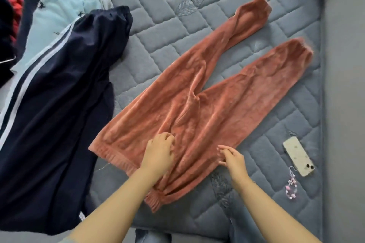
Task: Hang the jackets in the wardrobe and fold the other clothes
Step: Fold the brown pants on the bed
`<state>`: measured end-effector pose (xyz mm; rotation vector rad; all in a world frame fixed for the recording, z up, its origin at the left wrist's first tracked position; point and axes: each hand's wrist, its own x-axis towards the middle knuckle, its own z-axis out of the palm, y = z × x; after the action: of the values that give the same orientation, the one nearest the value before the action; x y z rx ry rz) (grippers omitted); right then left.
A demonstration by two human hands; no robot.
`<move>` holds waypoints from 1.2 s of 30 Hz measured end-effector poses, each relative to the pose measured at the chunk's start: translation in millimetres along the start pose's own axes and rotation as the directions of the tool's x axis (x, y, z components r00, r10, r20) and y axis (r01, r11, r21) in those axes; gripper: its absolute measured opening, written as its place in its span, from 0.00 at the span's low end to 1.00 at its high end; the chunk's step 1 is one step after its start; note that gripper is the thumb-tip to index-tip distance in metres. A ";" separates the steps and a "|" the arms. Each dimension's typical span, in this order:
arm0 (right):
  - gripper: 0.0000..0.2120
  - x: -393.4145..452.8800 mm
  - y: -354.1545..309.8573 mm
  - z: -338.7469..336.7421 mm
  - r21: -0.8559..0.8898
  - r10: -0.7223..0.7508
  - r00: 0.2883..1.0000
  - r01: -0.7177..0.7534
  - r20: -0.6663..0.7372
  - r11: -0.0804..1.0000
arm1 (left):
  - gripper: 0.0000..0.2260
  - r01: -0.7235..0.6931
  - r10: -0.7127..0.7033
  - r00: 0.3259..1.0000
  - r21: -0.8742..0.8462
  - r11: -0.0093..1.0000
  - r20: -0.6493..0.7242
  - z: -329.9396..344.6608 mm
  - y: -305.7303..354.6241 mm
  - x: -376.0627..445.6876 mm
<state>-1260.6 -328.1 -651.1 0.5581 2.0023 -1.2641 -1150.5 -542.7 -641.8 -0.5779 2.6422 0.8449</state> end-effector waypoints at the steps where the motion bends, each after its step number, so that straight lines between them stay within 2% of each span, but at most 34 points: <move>1: 0.10 13.1 -11.6 -16.4 0.017 0.001 1.000 -0.001 -0.008 1.000 | 0.14 0.000 0.000 1.000 -0.007 1.000 0.023 1.5 19.2 13.2; 7: 0.12 118.0 -87.2 -116.7 0.205 0.025 1.000 -0.021 -0.016 0.978 | 0.13 0.050 -0.043 0.997 -0.110 0.993 0.064 7.3 127.4 126.1; 11: 0.17 232.3 -141.5 -176.2 0.402 0.080 0.997 -0.076 0.006 0.912 | 0.18 0.098 -0.096 0.995 -0.157 0.983 0.019 23.1 172.8 231.8; 15: 0.15 329.6 -195.0 -217.3 0.478 0.109 0.993 -0.072 -0.049 0.875 | 0.24 0.126 -0.132 0.988 -0.077 0.989 -0.081 44.5 208.3 327.3; 17: 0.23 368.1 -218.5 -229.9 0.455 0.087 0.984 -0.008 -0.153 0.890 | 0.24 0.211 -0.214 0.972 -0.040 0.977 -0.096 54.6 217.3 361.2; 20: 0.38 411.3 -246.5 -249.2 0.350 0.016 0.908 0.145 -0.419 0.925 | 0.18 0.302 -0.300 0.946 -0.005 0.953 -0.124 62.4 221.9 381.0; 21: 0.39 421.2 -253.4 -255.3 0.307 0.009 0.887 0.150 -0.461 0.940 | 0.14 0.288 -0.285 0.953 0.021 0.957 -0.099 64.2 221.7 383.8; 22: 0.36 429.4 -259.2 -260.2 0.272 -0.009 0.893 0.146 -0.450 0.951 | 0.11 0.258 -0.255 0.965 0.051 0.965 -0.057 65.0 221.4 385.6; 24: 0.22 442.5 -268.3 -267.2 0.216 -0.087 0.952 0.155 -0.295 0.964 | 0.07 0.214 -0.214 0.977 0.052 0.975 0.003 64.6 218.8 387.4; 26: 0.15 450.2 -277.1 -272.6 0.173 -0.182 0.961 0.219 -0.210 0.960 | 0.08 0.235 -0.238 0.971 -0.103 0.967 -0.020 60.7 217.0 386.8; 29: 0.13 458.0 -282.9 -287.8 0.148 -0.245 0.908 0.308 -0.339 0.940 | 0.06 0.269 -0.307 0.946 -0.275 0.923 -0.107 60.5 219.4 389.4; 31: 0.16 455.8 -281.1 -294.2 0.105 -0.251 0.894 0.309 -0.372 0.945 | 0.05 0.313 -0.336 0.940 -0.239 0.919 -0.064 61.9 222.3 397.2; 32: 0.20 452.9 -279.2 -295.0 0.017 -0.281 0.876 0.313 -0.393 0.950 | 0.05 0.336 -0.344 0.939 -0.200 0.921 -0.005 62.0 222.4 402.4; 33: 0.25 447.4 -278.5 -293.3 -0.144 -0.357 0.833 0.327 -0.424 0.934 | 0.05 0.357 -0.351 0.934 -0.183 0.916 0.070 61.8 221.8 408.2; 34: 0.28 439.3 -278.5 -288.5 -0.348 -0.489 0.762 0.362 -0.425 0.865 | 0.05 0.377 -0.353 0.925 -0.204 0.904 0.142 60.4 220.6 413.5; 35: 0.29 430.4 -278.1 -281.0 -0.535 -0.650 0.668 0.421 -0.363 0.732 | 0.05 0.392 -0.351 0.916 -0.246 0.887 0.195 57.9 219.0 417.9; 36: 0.29 421.6 -276.8 -270.8 -0.663 -0.779 0.578 0.486 -0.244 0.569 | 0.04 0.397 -0.341 0.912 -0.286 0.872 0.227 54.3 217.6 421.5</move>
<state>-1815.5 -206.1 -721.5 -0.2343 3.0828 -0.8755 -1609.5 -466.2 -748.6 -1.0108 2.1449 1.1553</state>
